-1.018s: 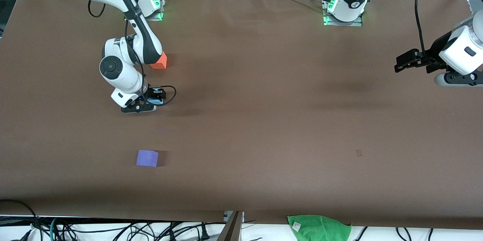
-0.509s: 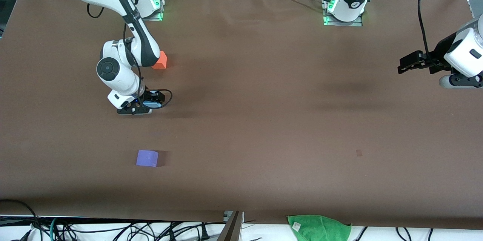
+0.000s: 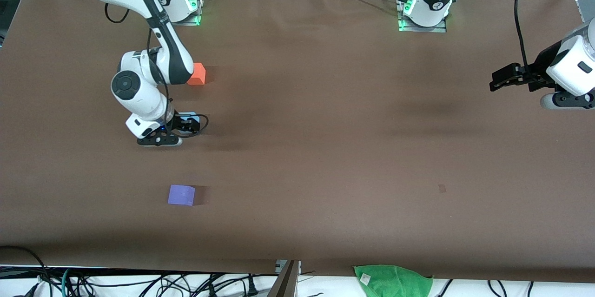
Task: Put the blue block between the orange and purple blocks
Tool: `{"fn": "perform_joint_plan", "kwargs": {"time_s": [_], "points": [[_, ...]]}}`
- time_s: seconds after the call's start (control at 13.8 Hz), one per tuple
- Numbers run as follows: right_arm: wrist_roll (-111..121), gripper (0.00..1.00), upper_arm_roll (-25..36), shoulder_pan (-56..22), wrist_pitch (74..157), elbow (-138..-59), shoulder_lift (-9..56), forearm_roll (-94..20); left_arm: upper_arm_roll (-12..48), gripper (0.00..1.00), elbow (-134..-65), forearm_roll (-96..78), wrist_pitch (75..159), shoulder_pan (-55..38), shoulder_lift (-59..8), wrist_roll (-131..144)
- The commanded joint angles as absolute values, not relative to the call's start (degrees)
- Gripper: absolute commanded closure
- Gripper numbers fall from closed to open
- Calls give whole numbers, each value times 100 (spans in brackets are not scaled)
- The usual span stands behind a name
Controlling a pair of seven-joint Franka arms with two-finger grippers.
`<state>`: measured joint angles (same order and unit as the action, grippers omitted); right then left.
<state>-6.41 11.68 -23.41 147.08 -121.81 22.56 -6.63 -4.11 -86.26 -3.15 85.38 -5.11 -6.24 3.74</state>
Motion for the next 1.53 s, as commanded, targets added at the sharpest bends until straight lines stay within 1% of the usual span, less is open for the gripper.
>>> {"fn": "perform_joint_plan", "kwargs": {"time_s": [0.0,0.07,0.15,0.29,0.36,0.44,0.51,0.73,0.87,1.02,1.09,1.24,1.31,1.45], "points": [[-615,1,1169,-2320,14215,-11954,1891,-747,-404,0,-8394,-343,8394,-501,-729,334],[-615,1,1160,-2338,13759,-11692,1803,-747,-404,0,-8394,-351,8394,-510,-738,334],[-624,1,1160,-2329,13085,-11324,1671,-747,-404,0,-8394,-343,8394,-501,-756,334],[-641,1,1178,-2338,11452,-10333,1442,-660,-404,0,-8394,-343,8394,-501,-756,334],[-642,1,1195,-2338,10782,-9849,1381,-659,-404,0,-8394,-351,8394,-501,-765,334],[-659,1,1195,-2338,10245,-9478,1249,-607,-404,0,-8394,-343,8394,-501,-765,334],[-668,1,1187,-2338,9874,-9275,1074,-476,-404,0,-8394,-343,8394,-501,-765,334],[-642,1,1213,-2329,9178,-9237,450,-352,-404,0,-8394,-343,8394,-501,-765,334],[-502,0,1379,-2320,8974,-9229,291,-325,-404,0,-8394,-343,8394,-501,-765,334],[-299,1,1284,-2111,8930,-9220,290,-194,-413,0,-8394,-343,8394,-501,-773,334],[-290,1,1074,-1892,8930,-9220,290,-193,-413,0,-8394,-351,8394,-501,-773,334],[-167,1,303,-1120,8912,-9246,281,-193,-413,0,-8394,-352,8394,-501,-773,334],[-167,1,99,-907,8851,-9255,273,-193,-413,0,-8394,-360,8394,-501,-791,334],[-158,1,167,-896,8894,-9229,255,-167,-413,0,-8385,-352,8394,-501,-809,334]]}}
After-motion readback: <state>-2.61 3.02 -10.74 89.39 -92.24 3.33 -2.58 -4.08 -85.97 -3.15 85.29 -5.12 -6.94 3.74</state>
